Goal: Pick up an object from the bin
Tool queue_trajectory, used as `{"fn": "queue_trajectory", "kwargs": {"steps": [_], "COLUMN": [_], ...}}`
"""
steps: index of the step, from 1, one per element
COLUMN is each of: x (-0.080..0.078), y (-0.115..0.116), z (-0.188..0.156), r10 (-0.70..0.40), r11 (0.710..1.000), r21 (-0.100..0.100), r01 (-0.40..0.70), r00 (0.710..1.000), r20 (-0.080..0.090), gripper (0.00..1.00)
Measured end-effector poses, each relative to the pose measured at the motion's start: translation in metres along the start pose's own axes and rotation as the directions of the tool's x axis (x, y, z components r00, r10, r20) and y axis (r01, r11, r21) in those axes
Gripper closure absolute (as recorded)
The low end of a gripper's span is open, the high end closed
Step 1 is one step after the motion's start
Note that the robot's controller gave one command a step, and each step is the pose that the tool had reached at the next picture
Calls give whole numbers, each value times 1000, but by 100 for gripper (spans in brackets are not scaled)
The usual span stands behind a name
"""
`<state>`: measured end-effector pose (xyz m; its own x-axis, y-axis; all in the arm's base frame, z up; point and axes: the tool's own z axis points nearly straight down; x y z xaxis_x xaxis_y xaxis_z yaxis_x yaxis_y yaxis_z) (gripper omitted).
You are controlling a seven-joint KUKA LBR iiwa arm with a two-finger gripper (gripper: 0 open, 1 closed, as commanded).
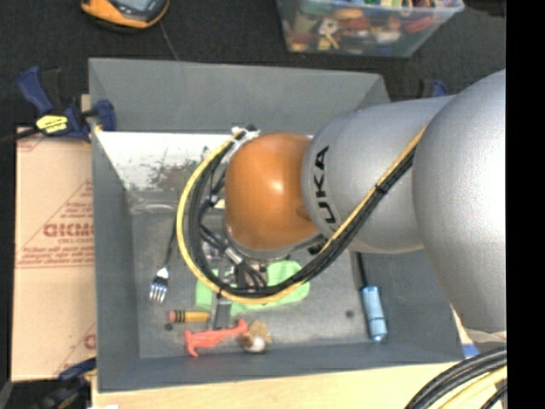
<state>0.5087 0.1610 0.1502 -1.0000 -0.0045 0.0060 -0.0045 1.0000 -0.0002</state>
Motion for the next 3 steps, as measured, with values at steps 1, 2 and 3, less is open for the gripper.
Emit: {"fn": "queue_trajectory", "kwargs": {"steps": [1,2,3], "x": [-2,-21,-29], "y": [-1,-82,-83], "z": [-5,81,79], "r10": [6,-41,14], "r11": [1000,999,1000], "r21": [-2,2,-6], "r01": [-6,41,-14], "r00": [1000,999,1000], "r20": [8,5,18], "gripper": [0,0,0]}}
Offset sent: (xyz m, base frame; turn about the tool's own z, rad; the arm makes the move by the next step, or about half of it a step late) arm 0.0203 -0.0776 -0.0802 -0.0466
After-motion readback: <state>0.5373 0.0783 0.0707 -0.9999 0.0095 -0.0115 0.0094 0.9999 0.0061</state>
